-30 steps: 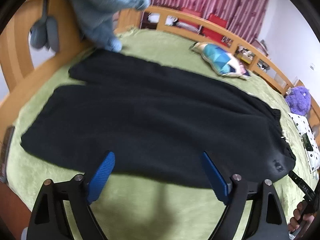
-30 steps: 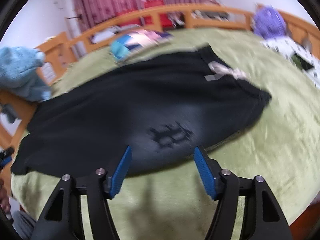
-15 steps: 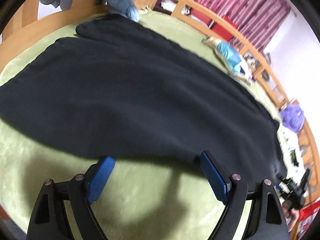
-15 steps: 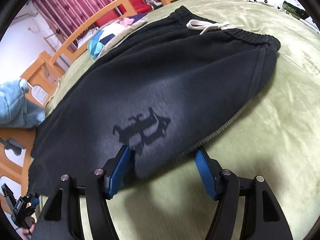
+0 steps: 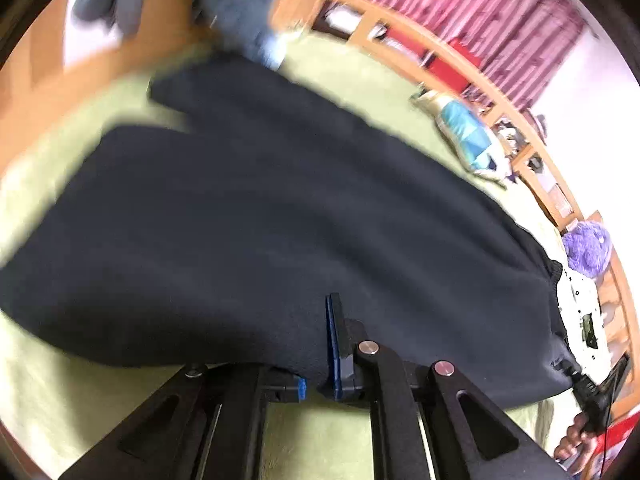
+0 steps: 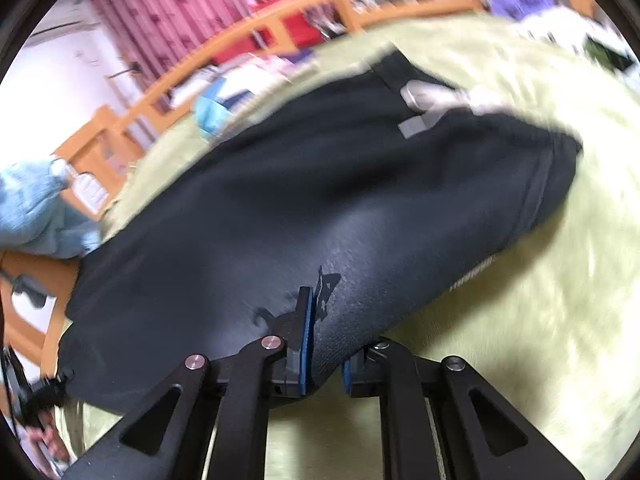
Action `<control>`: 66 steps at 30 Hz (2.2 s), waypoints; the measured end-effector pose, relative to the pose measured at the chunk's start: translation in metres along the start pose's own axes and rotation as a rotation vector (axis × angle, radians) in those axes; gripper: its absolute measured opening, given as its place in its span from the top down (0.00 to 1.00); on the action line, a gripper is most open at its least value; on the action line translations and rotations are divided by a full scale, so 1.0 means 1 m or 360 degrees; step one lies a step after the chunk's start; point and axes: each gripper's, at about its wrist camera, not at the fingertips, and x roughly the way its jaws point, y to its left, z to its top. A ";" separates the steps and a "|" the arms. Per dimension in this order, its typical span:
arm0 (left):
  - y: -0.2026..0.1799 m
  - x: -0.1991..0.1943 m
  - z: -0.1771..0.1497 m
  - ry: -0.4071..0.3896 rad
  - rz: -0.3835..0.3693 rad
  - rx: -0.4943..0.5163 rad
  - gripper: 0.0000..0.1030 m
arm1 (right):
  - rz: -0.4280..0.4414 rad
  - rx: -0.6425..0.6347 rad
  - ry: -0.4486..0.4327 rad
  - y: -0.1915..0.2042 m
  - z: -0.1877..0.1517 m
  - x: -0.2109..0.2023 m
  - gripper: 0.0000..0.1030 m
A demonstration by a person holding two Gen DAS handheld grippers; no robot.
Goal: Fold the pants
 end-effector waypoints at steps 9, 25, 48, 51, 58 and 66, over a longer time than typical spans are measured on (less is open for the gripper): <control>-0.065 -0.007 0.104 -0.0225 0.0101 0.0259 0.91 | 0.0089 -0.0183 -0.0189 0.050 0.095 -0.018 0.89; -0.088 0.144 0.212 -0.0220 0.0184 0.0345 0.91 | -0.0004 -0.0300 -0.0145 0.103 0.228 0.153 0.89; -0.081 0.059 0.110 -0.0097 0.0445 0.0437 0.21 | -0.0027 -0.0293 0.0043 0.073 0.133 0.095 0.38; -0.057 0.060 0.081 -0.0027 0.0382 0.0383 0.21 | -0.0036 -0.0259 0.0053 0.065 0.115 0.081 0.38; -0.038 0.086 0.084 -0.0056 0.0335 0.0237 0.21 | -0.0091 -0.0156 0.0119 0.048 0.090 0.080 0.38; -0.024 0.108 0.154 -0.0226 0.0309 0.0131 0.87 | -0.0183 -0.0097 0.0142 0.032 0.077 0.095 0.38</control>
